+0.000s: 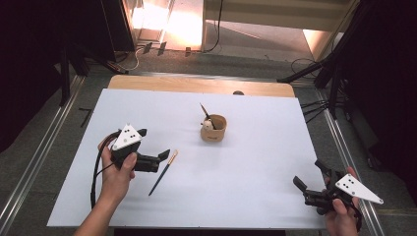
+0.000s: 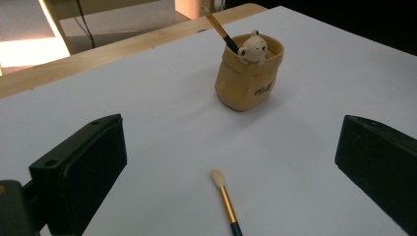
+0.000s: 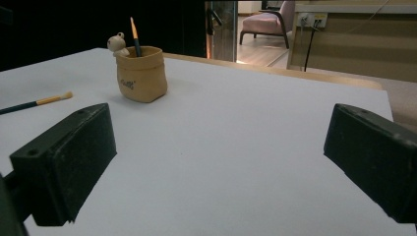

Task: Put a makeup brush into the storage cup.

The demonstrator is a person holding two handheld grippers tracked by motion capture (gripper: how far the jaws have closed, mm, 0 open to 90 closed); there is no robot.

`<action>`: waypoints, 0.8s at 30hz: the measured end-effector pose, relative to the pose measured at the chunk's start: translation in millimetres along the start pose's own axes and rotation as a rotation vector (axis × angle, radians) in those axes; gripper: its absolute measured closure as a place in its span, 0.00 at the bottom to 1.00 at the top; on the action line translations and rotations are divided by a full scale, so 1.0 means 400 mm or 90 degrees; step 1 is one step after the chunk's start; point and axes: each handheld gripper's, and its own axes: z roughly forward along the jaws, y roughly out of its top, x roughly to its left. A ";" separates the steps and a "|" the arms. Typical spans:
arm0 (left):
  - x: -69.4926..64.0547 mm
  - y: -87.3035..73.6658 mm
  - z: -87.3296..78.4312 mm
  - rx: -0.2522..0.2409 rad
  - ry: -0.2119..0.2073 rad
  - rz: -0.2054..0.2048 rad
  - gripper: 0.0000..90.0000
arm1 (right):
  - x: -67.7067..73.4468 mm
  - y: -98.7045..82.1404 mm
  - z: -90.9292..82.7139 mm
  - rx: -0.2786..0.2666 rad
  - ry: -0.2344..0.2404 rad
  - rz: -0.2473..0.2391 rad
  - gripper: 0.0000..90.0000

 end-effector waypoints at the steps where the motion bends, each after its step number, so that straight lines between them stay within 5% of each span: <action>1: -0.001 0.001 0.003 0.003 0.000 -0.001 0.00 | 0.000 0.000 0.000 0.000 0.000 0.001 0.00; 24: 0.004 -0.007 0.070 0.138 0.001 -0.016 0.00 | -0.002 -0.007 0.002 0.011 -0.001 0.002 0.00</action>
